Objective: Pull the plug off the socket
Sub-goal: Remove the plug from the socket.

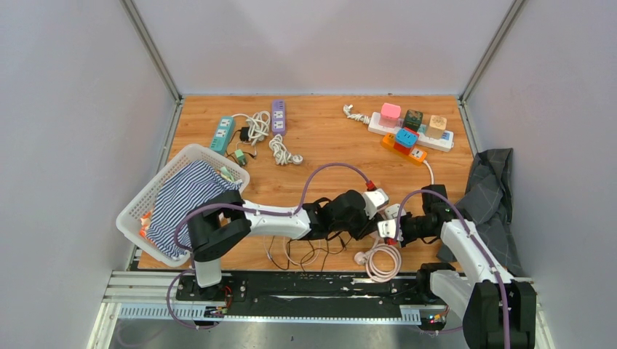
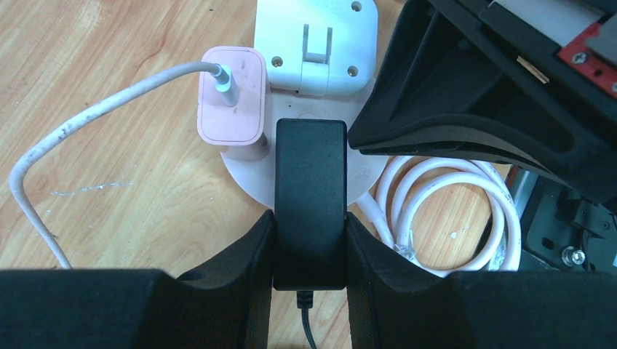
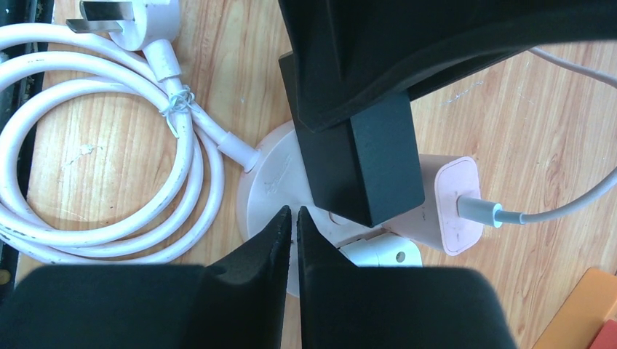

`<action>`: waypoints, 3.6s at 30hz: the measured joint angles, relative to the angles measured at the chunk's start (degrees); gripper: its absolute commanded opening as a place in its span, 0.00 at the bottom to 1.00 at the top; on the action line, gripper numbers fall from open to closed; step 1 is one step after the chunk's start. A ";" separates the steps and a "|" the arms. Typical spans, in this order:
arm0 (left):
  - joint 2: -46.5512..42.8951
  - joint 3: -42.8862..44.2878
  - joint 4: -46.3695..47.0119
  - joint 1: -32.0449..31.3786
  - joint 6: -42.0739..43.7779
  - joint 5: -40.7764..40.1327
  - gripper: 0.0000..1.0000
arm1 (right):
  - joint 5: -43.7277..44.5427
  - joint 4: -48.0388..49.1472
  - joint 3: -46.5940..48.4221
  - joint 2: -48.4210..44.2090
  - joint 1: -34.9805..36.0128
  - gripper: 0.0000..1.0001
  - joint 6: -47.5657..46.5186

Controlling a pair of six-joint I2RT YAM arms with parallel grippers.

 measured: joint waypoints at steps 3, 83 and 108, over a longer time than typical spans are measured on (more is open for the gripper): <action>-0.13 -0.02 -0.11 -0.44 1.44 -1.20 0.00 | 0.00 -0.02 0.09 0.13 0.00 0.10 0.13; -6.91 -4.35 2.23 -0.72 3.65 1.99 0.00 | -0.87 -0.96 0.98 1.81 0.66 0.16 1.84; -15.89 -13.00 3.56 -1.81 4.66 6.38 0.00 | -4.59 -9.46 6.54 -8.41 0.63 0.51 10.23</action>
